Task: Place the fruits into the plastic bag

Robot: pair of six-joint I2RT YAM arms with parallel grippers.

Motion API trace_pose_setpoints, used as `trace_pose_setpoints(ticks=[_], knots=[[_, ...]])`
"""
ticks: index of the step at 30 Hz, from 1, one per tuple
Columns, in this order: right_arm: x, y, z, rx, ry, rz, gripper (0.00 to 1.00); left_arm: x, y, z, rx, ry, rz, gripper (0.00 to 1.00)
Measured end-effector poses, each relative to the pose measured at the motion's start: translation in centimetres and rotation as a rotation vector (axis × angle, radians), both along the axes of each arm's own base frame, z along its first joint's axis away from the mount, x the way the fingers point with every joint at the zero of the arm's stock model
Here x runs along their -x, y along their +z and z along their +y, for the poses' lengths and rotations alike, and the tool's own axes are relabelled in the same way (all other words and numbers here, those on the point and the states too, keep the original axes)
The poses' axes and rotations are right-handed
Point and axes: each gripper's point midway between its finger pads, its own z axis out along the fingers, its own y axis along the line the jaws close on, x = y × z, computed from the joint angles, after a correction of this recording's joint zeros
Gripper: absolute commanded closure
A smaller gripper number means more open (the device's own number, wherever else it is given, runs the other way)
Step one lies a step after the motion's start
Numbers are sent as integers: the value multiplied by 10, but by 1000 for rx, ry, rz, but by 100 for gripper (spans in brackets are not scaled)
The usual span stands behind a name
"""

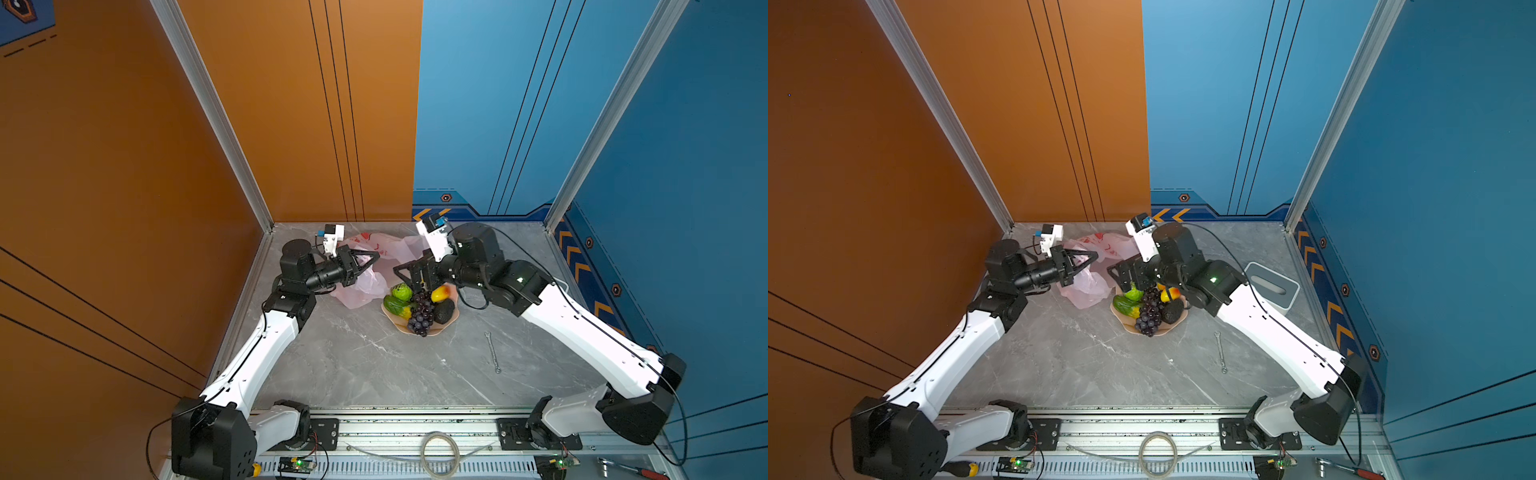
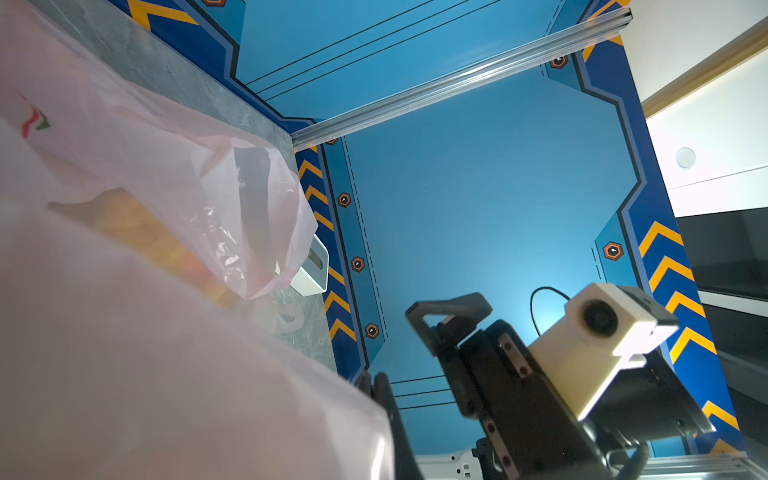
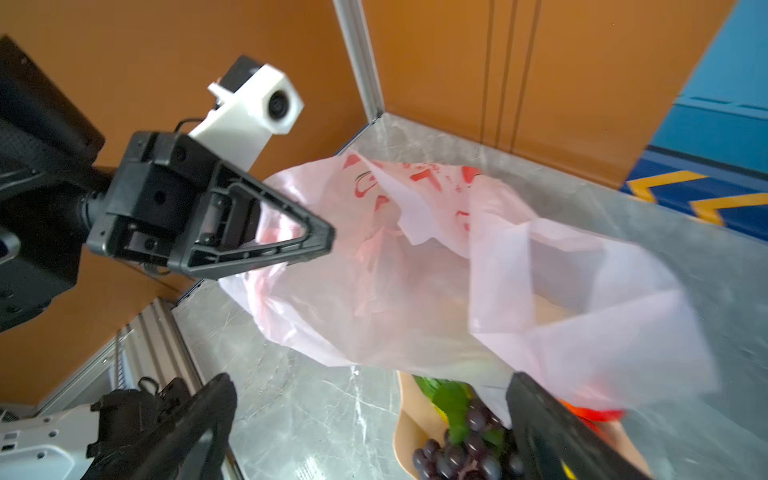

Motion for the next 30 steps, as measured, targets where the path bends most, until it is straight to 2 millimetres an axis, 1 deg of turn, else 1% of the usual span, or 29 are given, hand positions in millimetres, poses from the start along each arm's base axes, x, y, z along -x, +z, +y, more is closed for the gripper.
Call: trace_pose_setpoints(ticks=[1, 3, 5, 7, 12, 15, 17, 21, 23, 27, 30], knots=[[-4, 3, -8, 23, -26, -8, 0, 2, 0, 0, -1, -6, -3, 100], [-13, 2, -17, 78, -57, -10, 0, 6, 0, -1, -1, -14, -2, 100], [-21, -7, -17, 151, -65, 2, 0, 9, -1, -1, -2, -21, 2, 100], [-29, -24, -10, 249, -61, 21, 0, 11, -3, -1, -2, -25, 4, 100], [-48, -74, 12, 535, -47, 27, 0, 18, -8, 0, -17, -33, 18, 100], [-49, -100, 23, 686, -18, 13, 0, 23, -10, 2, -31, -35, 21, 100], [-48, -110, 27, 765, -5, -4, 0, 26, -10, 3, -38, -36, 21, 100], [-51, -118, 33, 910, -5, -75, 0, 29, -14, 6, -52, -35, 28, 100], [-55, -120, 32, 969, -17, -106, 0, 30, -15, 7, -56, -35, 36, 100], [-66, -121, 23, 1101, -67, -174, 0, 31, -17, 9, -62, -33, 44, 100], [-74, -117, 16, 1181, -110, -225, 0, 31, -19, 10, -62, -35, 52, 100]])
